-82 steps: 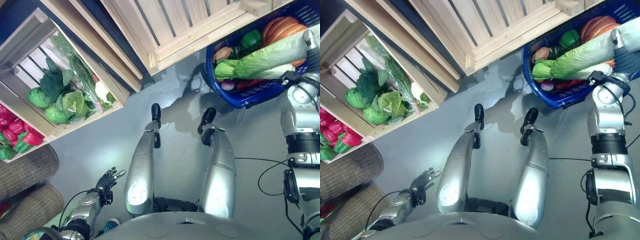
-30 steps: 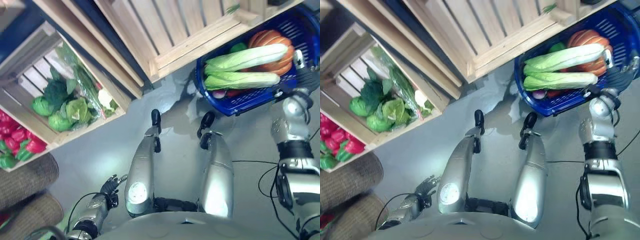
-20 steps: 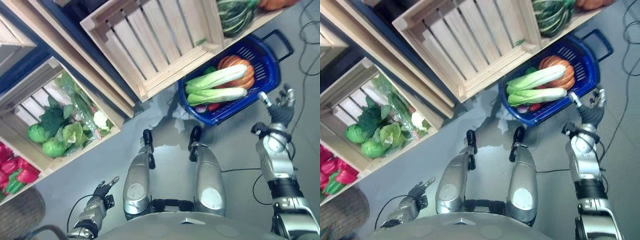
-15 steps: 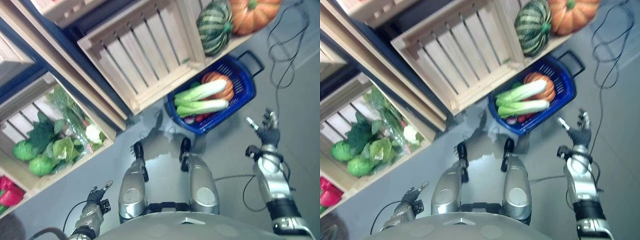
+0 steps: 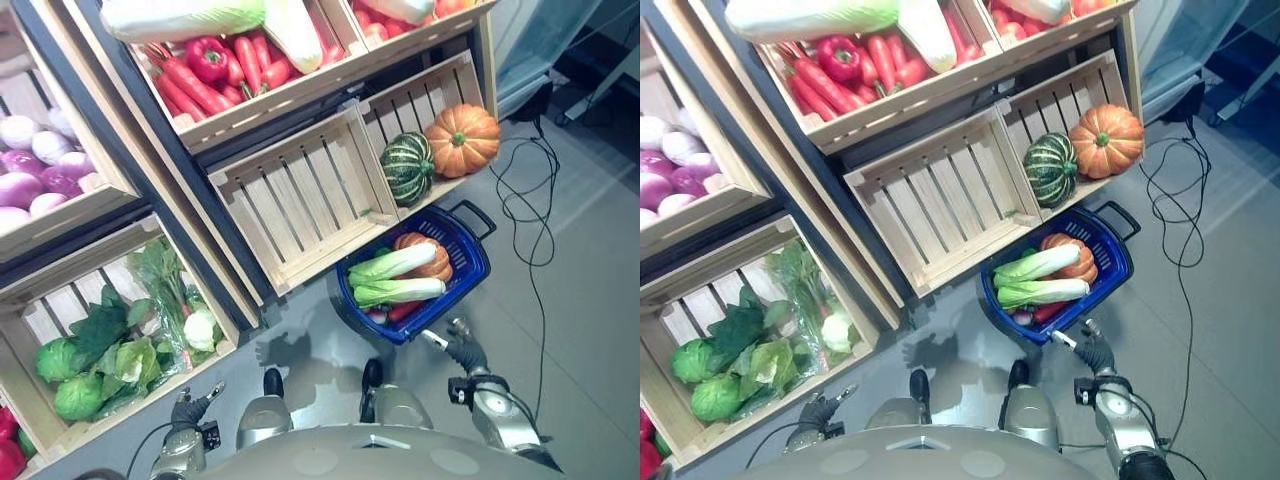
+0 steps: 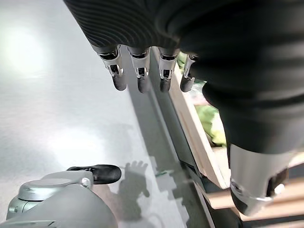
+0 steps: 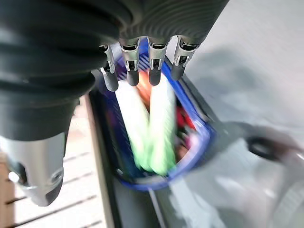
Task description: Pick up fruits and vegetables into the basket
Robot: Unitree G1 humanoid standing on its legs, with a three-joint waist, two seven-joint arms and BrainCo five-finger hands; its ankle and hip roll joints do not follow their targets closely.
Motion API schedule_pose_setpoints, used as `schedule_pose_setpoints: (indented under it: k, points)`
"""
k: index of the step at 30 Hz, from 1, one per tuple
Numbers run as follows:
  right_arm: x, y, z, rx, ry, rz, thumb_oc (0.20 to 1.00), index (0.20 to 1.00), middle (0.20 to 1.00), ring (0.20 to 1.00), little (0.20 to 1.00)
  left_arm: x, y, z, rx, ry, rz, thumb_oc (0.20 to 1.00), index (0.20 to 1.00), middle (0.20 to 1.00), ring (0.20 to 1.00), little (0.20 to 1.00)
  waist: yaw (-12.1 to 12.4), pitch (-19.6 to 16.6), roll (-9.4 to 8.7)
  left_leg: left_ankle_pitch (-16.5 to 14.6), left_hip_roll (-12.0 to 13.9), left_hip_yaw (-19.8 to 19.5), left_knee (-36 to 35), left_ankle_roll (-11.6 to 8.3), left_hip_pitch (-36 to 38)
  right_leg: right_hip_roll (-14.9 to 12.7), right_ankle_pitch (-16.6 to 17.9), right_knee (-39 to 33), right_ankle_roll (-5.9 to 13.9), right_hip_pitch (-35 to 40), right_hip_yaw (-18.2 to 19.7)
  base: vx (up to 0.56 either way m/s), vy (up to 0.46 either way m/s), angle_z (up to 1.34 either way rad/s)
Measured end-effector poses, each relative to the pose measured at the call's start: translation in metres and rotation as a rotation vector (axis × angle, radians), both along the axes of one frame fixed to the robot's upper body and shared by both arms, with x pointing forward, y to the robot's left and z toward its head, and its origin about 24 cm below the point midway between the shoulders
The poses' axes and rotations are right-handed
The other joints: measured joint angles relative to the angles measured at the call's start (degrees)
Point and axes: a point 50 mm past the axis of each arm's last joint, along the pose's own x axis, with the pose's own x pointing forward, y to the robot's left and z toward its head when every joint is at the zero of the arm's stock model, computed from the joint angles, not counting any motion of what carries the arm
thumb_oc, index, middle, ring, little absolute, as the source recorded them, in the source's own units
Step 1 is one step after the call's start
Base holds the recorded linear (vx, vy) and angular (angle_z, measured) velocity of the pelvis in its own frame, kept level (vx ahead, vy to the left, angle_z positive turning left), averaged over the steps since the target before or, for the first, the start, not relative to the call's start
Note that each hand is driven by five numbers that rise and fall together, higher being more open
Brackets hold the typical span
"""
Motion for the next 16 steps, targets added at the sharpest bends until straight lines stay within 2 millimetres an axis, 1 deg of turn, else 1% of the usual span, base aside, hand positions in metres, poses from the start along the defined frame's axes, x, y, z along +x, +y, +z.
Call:
schedule_pose_setpoints:
  k: [3, 7, 12, 16]
  points:
    - [-0.016, 0.008, -0.017, 0.059, 0.108, 0.001, 1.0, 1.0, 1.0, 1.0, 1.0, 0.0, -0.005, -0.002, -0.013, 0.01, -0.051, 1.0, 1.0, 1.0, 1.0, 1.0, 0.48, -0.91, 0.69, 0.13, -0.21, -0.23, -0.86, 0.13, 1.14, 0.05, 0.81, -1.87, 0.19, 1.66, -0.25, -0.02, 0.046, 0.03]
    - [-0.03, 0.006, -0.03, 0.113, 0.198, -0.061, 1.0, 1.0, 1.0, 1.0, 1.0, -0.003, -0.015, -0.006, -0.099, 0.025, -0.111, 1.0, 1.0, 1.0, 1.0, 1.0, 0.44, -2.4, 1.57, 0.47, -0.72, -0.22, -1.97, 0.37, 1.88, -0.08, 1.85, -4.27, 0.65, 3.11, -0.73, -0.01, 0.044, 0.04]
    - [-0.035, 0.007, -0.038, 0.146, 0.263, -0.08, 1.0, 1.0, 1.0, 1.0, 1.0, -0.002, -0.03, -0.01, -0.249, 0.019, -0.199, 1.0, 1.0, 1.0, 1.0, 1.0, 0.48, -3.16, 1.98, 0.84, -0.86, -0.05, -2.78, 0.08, 3.13, 0.21, 3.15, -6.97, 0.5, 5.07, -1.12, -0.02, 0.048, 0.0]
    - [-0.036, 0.008, -0.04, 0.185, 0.303, -0.062, 1.0, 1.0, 1.0, 1.0, 1.0, 0.002, -0.036, -0.01, -0.294, 0.019, -0.241, 1.0, 1.0, 1.0, 1.0, 1.0, 0.5, -3.35, 2.14, 0.83, -0.87, -0.04, -3.0, 0.07, 3.74, 0.4, 3.39, -8.0, 0.72, 6.1, -1.11, 0.0, 0.008, 0.0]
